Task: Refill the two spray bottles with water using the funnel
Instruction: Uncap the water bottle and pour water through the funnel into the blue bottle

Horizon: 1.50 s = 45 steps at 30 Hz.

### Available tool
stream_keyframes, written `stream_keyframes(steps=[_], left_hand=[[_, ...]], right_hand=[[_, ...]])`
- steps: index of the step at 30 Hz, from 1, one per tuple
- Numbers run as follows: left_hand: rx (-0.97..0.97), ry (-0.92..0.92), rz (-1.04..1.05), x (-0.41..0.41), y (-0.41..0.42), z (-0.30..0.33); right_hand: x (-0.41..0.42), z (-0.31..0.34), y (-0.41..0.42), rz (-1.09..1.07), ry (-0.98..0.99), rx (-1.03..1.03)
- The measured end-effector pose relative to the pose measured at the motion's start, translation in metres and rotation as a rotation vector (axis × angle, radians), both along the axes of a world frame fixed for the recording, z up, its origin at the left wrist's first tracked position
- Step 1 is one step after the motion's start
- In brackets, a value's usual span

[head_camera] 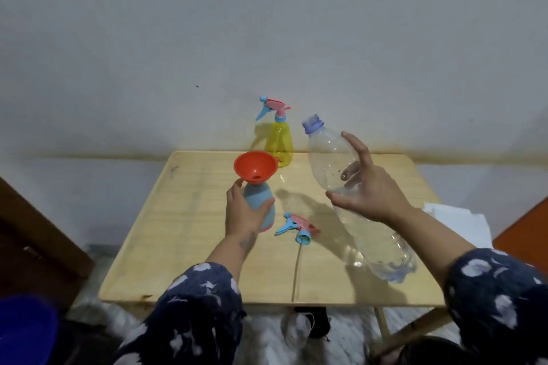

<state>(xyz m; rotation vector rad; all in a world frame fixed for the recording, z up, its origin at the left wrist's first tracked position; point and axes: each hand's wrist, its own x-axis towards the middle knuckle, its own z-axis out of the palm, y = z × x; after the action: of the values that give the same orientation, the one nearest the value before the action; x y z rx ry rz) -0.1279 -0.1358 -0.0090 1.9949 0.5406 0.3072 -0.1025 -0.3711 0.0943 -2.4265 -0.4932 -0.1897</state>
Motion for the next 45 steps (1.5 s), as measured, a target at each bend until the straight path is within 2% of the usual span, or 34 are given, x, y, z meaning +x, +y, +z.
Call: stream_keyframes(steps=[5, 12, 18, 25, 32, 45], left_hand=[[-0.052, 0.0, -0.095, 0.01, 0.015, -0.005], [-0.033, 0.001, -0.167, 0.009, 0.024, -0.014], [-0.023, -0.033, -0.189, 0.004, 0.024, -0.024], [0.081, -0.039, -0.194, -0.001, 0.022, -0.034], [0.07, -0.049, -0.2, 0.0, 0.023, -0.039], [0.033, -0.06, -0.19, 0.003, 0.021, -0.04]], right_hand=[[-0.008, 0.022, 0.015, 0.11, 0.142, -0.2], [-0.016, 0.037, 0.027, 0.139, 0.266, -0.358], [-0.019, 0.043, 0.034, 0.116, 0.325, -0.425], [-0.019, 0.045, 0.044, 0.113, 0.358, -0.487], [-0.025, 0.052, 0.047, 0.141, 0.382, -0.592], [-0.024, 0.059, 0.042, 0.125, 0.383, -0.63]])
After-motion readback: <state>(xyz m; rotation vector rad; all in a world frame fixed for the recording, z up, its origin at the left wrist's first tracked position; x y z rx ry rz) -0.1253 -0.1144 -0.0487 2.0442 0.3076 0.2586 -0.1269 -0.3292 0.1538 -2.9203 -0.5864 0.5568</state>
